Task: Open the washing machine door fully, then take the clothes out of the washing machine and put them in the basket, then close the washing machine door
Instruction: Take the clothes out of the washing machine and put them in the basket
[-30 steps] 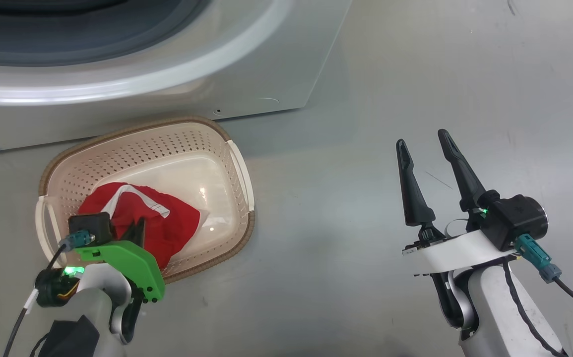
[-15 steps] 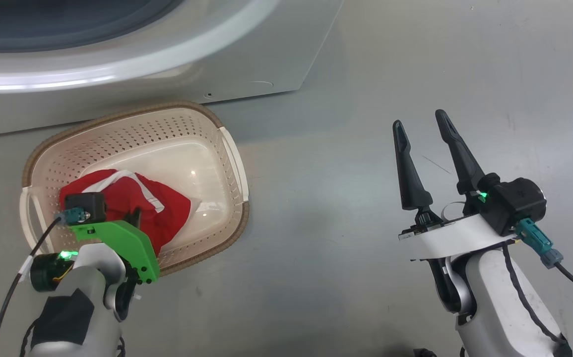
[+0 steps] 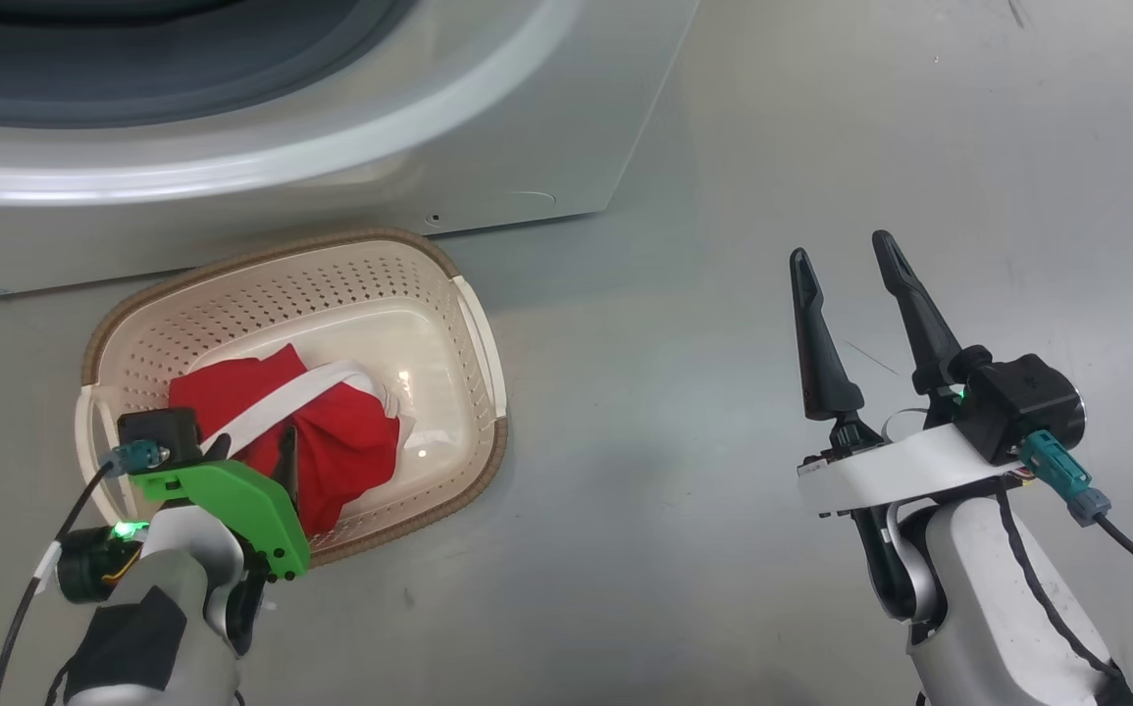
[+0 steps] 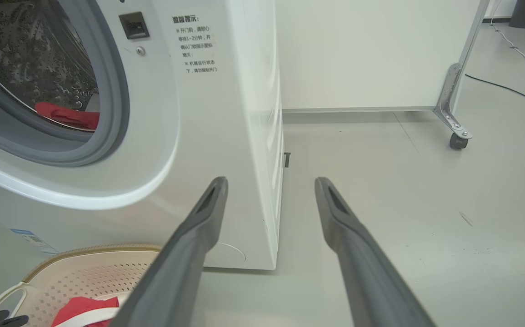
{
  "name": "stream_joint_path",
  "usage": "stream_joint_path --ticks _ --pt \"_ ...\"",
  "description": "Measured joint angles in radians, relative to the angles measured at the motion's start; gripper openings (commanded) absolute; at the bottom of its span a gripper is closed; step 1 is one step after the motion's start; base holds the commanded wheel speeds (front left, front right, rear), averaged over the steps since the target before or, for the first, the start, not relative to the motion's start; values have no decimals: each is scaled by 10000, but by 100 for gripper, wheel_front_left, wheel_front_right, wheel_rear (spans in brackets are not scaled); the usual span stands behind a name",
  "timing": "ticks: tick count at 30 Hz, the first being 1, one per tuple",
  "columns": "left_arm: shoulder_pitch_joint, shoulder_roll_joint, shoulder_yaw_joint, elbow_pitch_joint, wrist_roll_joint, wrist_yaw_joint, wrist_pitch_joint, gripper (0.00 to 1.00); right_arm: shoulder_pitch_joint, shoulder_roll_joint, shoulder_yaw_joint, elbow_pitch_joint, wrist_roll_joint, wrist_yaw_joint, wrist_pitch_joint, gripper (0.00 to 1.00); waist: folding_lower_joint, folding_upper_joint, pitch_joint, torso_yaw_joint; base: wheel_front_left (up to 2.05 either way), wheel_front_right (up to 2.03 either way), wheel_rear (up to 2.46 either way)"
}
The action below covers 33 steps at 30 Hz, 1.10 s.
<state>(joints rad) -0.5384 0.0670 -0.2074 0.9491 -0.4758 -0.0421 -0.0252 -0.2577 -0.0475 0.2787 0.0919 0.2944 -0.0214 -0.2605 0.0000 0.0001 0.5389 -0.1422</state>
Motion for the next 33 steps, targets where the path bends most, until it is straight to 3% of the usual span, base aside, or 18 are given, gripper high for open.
stream_joint_path --ticks 14,33 --pt "255 -46 -445 -278 336 -428 -2140 100 486 -2 -433 474 -67 17 0 100 0 0 -1108 428 0 0 0" --pt "852 13 -261 -3241 918 -512 -2268 100 1738 12 -899 863 -125 117 0 100 0 0 -3033 1076 0 0 0"
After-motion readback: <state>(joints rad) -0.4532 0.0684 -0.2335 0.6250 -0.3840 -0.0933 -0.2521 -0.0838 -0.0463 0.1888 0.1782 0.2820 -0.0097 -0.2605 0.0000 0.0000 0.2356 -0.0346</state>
